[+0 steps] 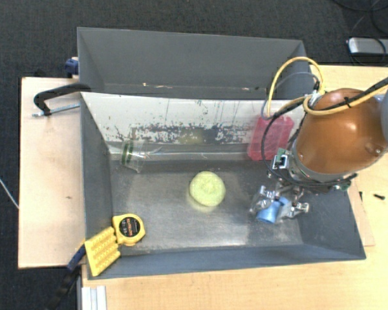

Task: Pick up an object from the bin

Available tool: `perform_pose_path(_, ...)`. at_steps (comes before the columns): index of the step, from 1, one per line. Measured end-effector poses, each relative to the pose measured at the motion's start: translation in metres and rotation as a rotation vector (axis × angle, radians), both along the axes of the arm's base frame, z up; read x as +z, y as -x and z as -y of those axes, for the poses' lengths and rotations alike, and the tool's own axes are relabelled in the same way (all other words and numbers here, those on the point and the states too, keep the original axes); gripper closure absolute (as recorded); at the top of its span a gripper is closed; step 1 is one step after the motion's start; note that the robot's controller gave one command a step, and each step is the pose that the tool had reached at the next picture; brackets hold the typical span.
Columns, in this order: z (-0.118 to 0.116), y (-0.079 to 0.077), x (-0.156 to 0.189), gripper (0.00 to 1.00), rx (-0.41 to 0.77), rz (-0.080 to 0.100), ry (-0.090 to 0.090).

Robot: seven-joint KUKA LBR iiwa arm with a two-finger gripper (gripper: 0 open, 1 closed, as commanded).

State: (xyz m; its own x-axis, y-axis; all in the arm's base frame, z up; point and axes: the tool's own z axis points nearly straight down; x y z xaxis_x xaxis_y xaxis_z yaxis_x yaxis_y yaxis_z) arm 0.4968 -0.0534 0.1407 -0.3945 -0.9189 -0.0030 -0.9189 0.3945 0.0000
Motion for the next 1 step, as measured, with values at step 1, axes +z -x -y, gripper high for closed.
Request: perform_pose_path(1, 0.0000, -0.0009, 0.0176, 1.00, -0.001, 0.005, 0.001)
